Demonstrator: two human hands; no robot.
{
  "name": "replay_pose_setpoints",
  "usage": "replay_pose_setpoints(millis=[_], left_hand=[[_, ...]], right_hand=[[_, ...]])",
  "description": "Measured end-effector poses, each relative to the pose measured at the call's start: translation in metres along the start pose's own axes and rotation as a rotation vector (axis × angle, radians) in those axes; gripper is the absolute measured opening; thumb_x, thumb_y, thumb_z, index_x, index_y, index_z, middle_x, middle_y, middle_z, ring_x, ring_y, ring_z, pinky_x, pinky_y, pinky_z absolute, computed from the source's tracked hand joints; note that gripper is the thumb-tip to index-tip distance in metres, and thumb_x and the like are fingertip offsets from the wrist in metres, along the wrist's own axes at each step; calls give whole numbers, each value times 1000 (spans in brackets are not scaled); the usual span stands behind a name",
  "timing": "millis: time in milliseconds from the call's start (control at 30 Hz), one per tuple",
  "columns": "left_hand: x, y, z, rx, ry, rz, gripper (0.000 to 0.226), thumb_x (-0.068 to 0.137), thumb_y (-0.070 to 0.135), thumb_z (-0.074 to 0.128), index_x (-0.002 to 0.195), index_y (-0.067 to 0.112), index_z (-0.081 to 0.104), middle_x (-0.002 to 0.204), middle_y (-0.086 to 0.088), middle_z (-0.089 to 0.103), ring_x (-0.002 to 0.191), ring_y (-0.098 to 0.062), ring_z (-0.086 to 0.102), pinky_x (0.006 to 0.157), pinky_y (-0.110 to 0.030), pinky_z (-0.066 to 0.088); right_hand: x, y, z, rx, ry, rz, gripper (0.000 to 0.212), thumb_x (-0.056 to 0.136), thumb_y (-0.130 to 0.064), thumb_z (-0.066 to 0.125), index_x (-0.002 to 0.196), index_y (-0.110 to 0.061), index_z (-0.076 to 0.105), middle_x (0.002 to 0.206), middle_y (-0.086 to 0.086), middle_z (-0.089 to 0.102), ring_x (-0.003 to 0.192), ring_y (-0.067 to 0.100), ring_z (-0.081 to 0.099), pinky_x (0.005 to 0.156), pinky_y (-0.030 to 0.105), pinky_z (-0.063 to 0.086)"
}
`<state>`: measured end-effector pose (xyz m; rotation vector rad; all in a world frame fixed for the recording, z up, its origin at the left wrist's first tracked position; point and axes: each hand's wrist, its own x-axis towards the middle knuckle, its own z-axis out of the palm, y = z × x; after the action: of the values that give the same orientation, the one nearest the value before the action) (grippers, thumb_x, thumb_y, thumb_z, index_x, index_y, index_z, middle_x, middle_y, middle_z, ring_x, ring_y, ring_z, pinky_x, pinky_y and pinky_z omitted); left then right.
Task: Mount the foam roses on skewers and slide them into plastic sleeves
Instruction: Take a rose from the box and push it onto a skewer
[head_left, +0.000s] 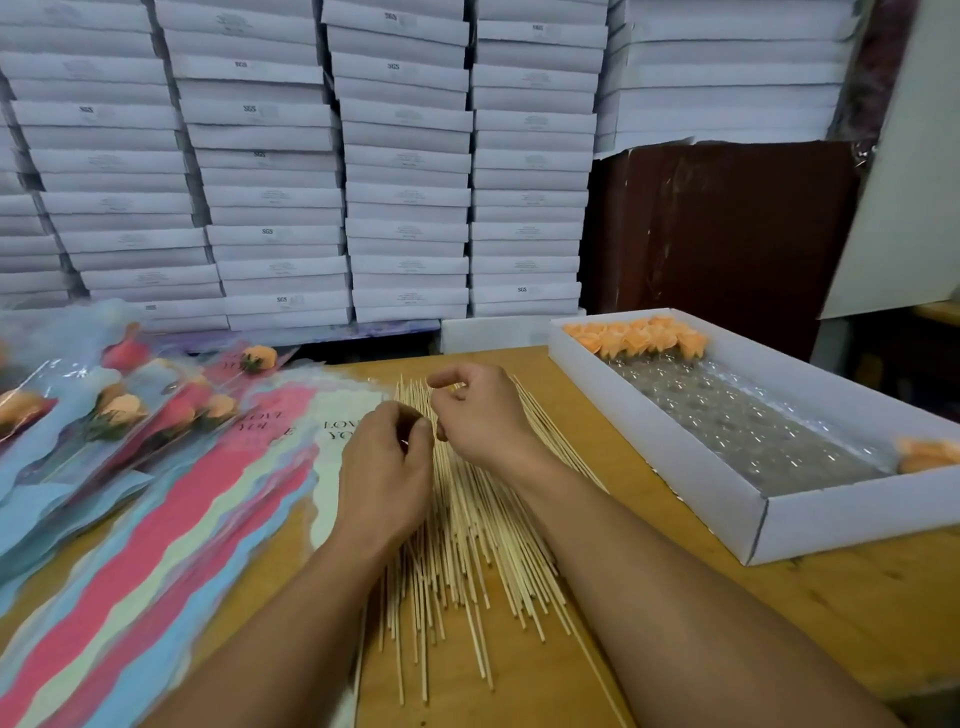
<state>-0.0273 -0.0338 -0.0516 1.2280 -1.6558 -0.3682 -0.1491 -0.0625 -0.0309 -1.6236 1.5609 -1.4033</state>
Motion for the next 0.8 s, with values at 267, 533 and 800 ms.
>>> replay_pose_setpoints(millis=[267, 533, 800], left_hand=[[-2, 3, 1, 29, -10, 48, 6, 96, 20, 57, 96, 16, 62, 88, 4, 61, 84, -16, 56, 73, -31, 38], [-3, 3, 2, 64, -31, 36, 9, 96, 20, 58, 95, 14, 65, 85, 4, 63, 85, -22, 59, 81, -41, 50], [-1, 0, 7, 57, -28, 54, 6, 95, 20, 59, 91, 17, 63, 81, 11, 60, 78, -10, 56, 71, -35, 44]], right_hand=[[5, 9, -3, -78, 12, 24, 23, 91, -21, 59, 112, -23, 69, 107, 3, 73, 90, 22, 70, 80, 34, 57], [7, 17, -4, -108, -4, 65, 24, 90, -26, 59, 112, -24, 68, 96, 4, 73, 80, 20, 72, 81, 39, 59], [2, 13, -2, -143, -27, 63, 29, 92, -24, 59, 120, -21, 67, 112, 8, 72, 93, 22, 70, 88, 39, 57]])
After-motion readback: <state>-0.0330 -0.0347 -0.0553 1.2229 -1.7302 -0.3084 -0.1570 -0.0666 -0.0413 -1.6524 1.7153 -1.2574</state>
